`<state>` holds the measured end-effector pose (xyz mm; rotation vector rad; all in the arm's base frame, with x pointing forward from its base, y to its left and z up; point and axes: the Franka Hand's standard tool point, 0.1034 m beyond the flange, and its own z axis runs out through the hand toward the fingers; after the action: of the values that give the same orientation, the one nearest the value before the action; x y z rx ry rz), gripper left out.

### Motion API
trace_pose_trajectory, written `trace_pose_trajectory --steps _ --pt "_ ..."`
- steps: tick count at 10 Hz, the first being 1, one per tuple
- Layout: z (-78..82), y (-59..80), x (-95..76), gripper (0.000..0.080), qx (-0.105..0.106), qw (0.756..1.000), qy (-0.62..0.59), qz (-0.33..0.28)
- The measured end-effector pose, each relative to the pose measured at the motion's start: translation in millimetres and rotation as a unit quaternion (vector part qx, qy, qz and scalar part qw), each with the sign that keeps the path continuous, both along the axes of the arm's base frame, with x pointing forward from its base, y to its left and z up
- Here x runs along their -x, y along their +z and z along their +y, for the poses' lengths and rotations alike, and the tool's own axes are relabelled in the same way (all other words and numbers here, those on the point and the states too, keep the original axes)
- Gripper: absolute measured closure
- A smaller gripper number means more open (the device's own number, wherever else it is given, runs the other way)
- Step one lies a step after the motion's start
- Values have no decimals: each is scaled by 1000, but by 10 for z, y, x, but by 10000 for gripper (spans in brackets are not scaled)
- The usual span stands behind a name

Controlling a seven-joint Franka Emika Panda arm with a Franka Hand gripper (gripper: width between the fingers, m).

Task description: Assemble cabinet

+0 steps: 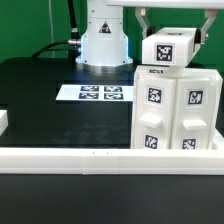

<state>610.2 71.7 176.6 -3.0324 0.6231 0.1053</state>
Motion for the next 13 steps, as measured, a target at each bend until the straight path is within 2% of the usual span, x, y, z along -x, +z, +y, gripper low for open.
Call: trace_pose_trajectory --steps 7,9,11,13 --pt "-15 3 -33 245 -1 1000 25 -7" --pt "-55 -1 -33 245 -14 1000 8 -6" --pt "42 -16 -57 245 -12 1000 10 -8" --pt "111 -97 -72 245 -9 1000 12 -5"
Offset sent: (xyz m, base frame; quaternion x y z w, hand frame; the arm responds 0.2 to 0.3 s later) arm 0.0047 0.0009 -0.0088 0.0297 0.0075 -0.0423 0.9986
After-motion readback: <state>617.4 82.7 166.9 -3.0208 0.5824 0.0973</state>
